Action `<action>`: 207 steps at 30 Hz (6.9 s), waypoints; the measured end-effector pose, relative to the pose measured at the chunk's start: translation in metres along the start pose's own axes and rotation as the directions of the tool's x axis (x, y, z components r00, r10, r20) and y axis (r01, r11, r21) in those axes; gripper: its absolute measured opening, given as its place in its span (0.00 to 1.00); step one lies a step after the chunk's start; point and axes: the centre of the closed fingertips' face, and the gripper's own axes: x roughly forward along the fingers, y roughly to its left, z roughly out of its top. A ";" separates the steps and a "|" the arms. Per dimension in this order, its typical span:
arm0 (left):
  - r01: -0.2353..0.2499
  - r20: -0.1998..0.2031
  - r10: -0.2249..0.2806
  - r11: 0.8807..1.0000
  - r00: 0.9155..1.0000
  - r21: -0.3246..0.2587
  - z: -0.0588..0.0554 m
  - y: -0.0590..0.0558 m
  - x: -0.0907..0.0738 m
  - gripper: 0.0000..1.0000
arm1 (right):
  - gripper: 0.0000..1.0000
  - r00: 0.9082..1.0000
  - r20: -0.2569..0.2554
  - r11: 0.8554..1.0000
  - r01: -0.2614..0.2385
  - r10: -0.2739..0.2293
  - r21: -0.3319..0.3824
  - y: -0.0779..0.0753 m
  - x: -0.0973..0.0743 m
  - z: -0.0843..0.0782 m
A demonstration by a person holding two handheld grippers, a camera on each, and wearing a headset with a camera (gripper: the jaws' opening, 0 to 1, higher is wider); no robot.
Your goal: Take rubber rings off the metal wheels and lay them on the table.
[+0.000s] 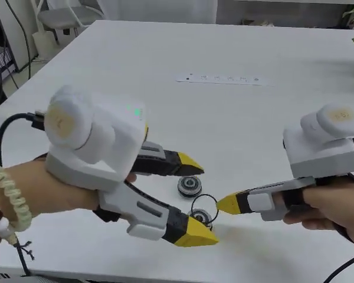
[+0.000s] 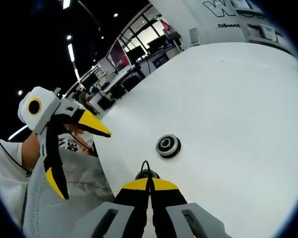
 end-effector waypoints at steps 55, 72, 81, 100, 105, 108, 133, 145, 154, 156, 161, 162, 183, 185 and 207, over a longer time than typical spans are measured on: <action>-0.371 -0.083 0.362 0.908 0.929 -0.197 -0.075 0.008 -0.092 0.99 | 0.00 0.942 0.320 0.994 -0.107 0.099 0.008 0.036 -0.040 0.076; -0.374 -0.107 0.359 0.907 0.927 -0.192 -0.082 0.009 -0.091 0.99 | 0.00 0.953 0.272 0.990 -0.118 0.133 -0.072 0.066 -0.002 0.073; -0.379 -0.122 0.361 0.907 0.924 -0.184 -0.084 0.009 -0.092 0.99 | 0.00 0.975 0.191 0.990 -0.100 0.117 -0.097 0.068 0.020 0.052; -0.375 -0.118 0.357 0.900 0.926 -0.220 -0.085 0.008 -0.092 0.94 | 0.00 0.992 0.103 0.970 -0.046 0.072 -0.240 0.052 0.053 0.017; -0.375 -0.125 0.356 0.901 0.926 -0.217 -0.086 0.008 -0.092 0.93 | 0.00 0.996 0.079 0.953 -0.024 0.050 -0.303 0.050 0.059 0.008; -0.375 -0.128 0.354 0.901 0.926 -0.218 -0.087 0.008 -0.092 0.92 | 0.00 0.997 0.066 0.942 -0.013 0.038 -0.334 0.049 0.063 0.003; -0.365 -0.137 0.342 0.906 0.930 -0.217 -0.089 0.004 -0.091 0.89 | 0.07 0.995 0.065 0.911 0.091 -0.071 -0.403 0.026 0.066 0.003; -0.359 -0.138 0.335 0.907 0.932 -0.222 -0.089 0.003 -0.090 0.89 | 0.12 0.989 0.125 0.928 0.115 -0.074 -0.354 0.019 0.046 0.023; -0.359 -0.138 0.335 0.907 0.932 -0.221 -0.089 0.004 -0.090 0.89 | 0.18 0.981 0.180 0.917 0.133 -0.069 -0.376 0.018 0.019 0.044; -0.358 -0.139 0.334 0.907 0.932 -0.221 -0.089 0.003 -0.090 0.89 | 0.18 0.980 0.189 0.913 0.132 -0.062 -0.387 0.019 0.014 0.047; -0.353 -0.147 0.327 0.910 0.934 -0.219 -0.090 0.002 -0.089 0.89 | 0.24 0.980 0.199 0.913 0.099 -0.020 -0.397 0.025 0.005 0.050; -0.352 -0.148 0.326 0.910 0.934 -0.218 -0.090 0.002 -0.089 0.89 | 0.25 0.980 0.201 0.914 0.090 -0.009 -0.396 0.025 0.003 0.051; -0.267 -0.136 0.241 0.937 0.961 -0.224 -0.086 -0.011 -0.081 0.95 | 0.40 0.993 0.012 0.845 0.104 -0.115 -0.524 -0.001 0.000 0.012; -0.245 -0.163 0.214 0.950 0.963 -0.196 -0.088 -0.015 -0.079 0.95 | 0.40 0.993 -0.015 0.832 0.093 -0.120 -0.547 -0.001 0.003 0.006; -0.154 -0.097 0.153 0.988 0.984 -0.008 -0.015 0.013 -0.039 0.88 | 0.34 0.993 -0.082 0.838 0.025 -0.083 -0.546 -0.005 0.012 -0.015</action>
